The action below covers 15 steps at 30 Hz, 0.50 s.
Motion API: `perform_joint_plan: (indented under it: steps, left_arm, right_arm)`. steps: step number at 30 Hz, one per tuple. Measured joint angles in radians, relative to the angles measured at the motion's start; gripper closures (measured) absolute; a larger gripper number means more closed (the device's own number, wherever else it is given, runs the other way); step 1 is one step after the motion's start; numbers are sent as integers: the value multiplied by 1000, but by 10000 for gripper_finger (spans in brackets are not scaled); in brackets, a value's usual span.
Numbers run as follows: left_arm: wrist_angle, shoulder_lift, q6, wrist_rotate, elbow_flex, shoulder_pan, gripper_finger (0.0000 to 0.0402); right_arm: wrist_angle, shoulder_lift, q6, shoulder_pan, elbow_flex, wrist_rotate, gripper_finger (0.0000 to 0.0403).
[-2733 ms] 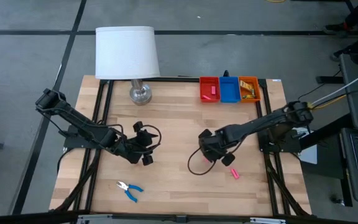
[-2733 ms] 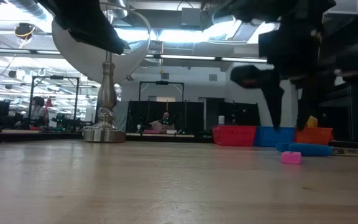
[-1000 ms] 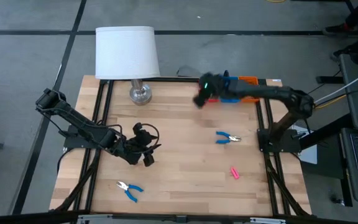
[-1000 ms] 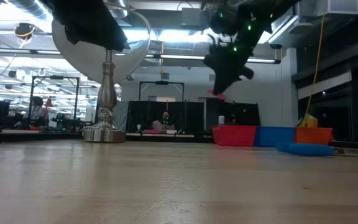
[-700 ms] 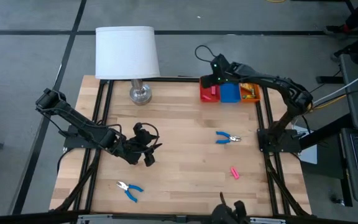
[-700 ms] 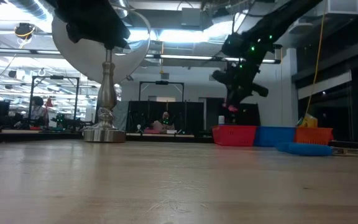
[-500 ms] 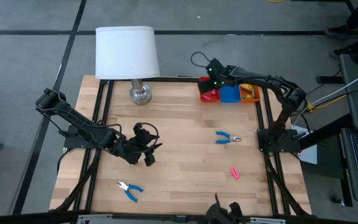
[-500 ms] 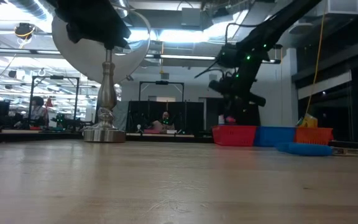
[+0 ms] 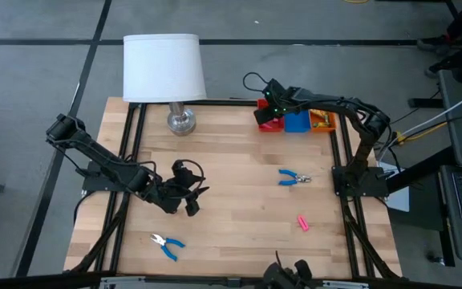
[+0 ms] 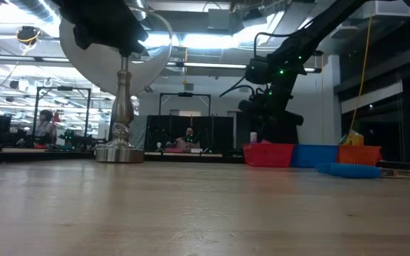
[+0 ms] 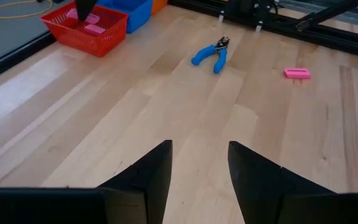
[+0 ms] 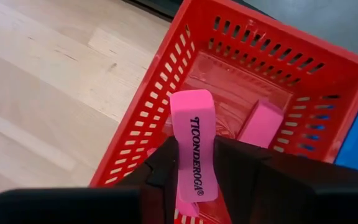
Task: Pick & Place School Supplies
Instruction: Put the pink eraser into the red bin
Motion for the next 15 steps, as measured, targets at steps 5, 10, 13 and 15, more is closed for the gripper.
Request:
perform_joint_plan:
  steps: [5, 10, 13, 15]
  left_arm:
    - [0, 0, 0, 0, 0, 0, 249]
    - [0, 0, 0, 0, 0, 0, 249]
    - [-1, 0, 0, 0, 0, 0, 249]
    - [-1, 0, 0, 0, 0, 0, 249]
  right_arm:
    - [1, 0, -1, 0, 0, 11, 292]
    - [1, -1, -9, 0, 0, 11, 242]
    - [1, -1, -9, 0, 0, 11, 217]
    - [-5, -2, -12, 0, 0, 11, 207]
